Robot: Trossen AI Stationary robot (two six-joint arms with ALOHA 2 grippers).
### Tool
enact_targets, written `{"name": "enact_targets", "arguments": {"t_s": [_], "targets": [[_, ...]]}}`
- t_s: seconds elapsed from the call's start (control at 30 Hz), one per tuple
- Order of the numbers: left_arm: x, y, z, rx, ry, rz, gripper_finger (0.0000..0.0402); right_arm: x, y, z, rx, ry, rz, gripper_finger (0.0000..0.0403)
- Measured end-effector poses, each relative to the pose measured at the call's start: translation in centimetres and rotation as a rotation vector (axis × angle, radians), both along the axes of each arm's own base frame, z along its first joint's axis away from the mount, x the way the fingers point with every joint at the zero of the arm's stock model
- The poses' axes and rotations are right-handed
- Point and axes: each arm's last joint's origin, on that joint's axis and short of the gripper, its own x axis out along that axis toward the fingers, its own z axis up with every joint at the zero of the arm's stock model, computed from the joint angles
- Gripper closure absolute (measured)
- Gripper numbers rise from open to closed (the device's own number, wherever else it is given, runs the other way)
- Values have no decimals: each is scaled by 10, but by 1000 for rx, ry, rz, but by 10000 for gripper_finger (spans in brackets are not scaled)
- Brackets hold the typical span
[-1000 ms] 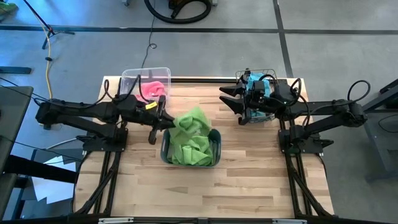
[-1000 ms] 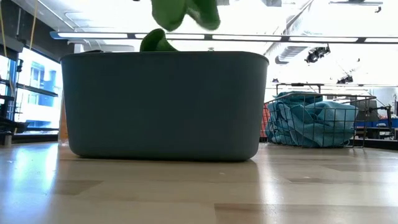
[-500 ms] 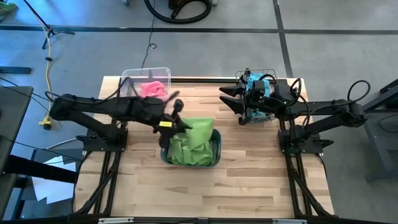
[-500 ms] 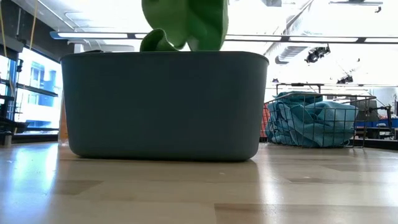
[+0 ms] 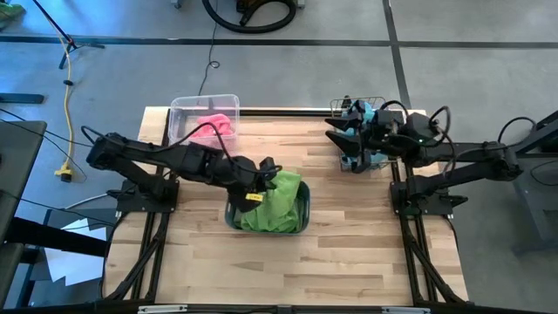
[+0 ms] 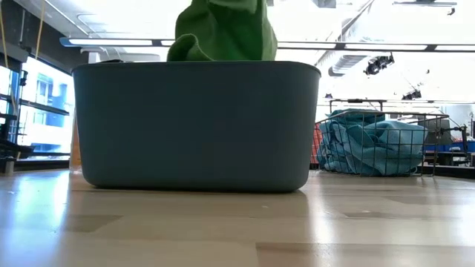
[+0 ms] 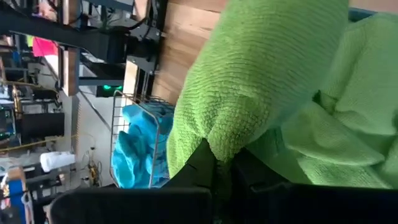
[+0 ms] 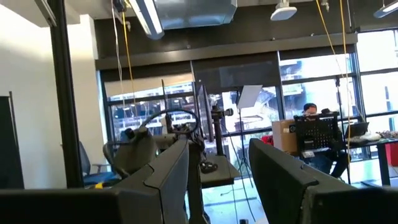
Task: Sort microfiber towel by color & place in baskets
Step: Put the green microfiber cloth into the blue bin
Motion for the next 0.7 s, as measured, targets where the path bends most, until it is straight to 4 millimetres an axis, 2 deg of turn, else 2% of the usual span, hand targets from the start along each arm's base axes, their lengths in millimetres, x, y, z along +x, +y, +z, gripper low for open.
{"name": "enact_targets", "arguments": {"t_s": [0.13, 0.5, 0.7], "targets": [[0, -2, 1, 15, -6, -16, 402, -6, 0, 2, 0, 8, 0, 235], [-3, -4, -8, -26, 90, -81, 401, -2, 0, -8, 70, 105, 23, 235], [16, -4, -30, -19, 162, -134, 401, -1, 0, -12, 84, 152, 25, 235]]}}
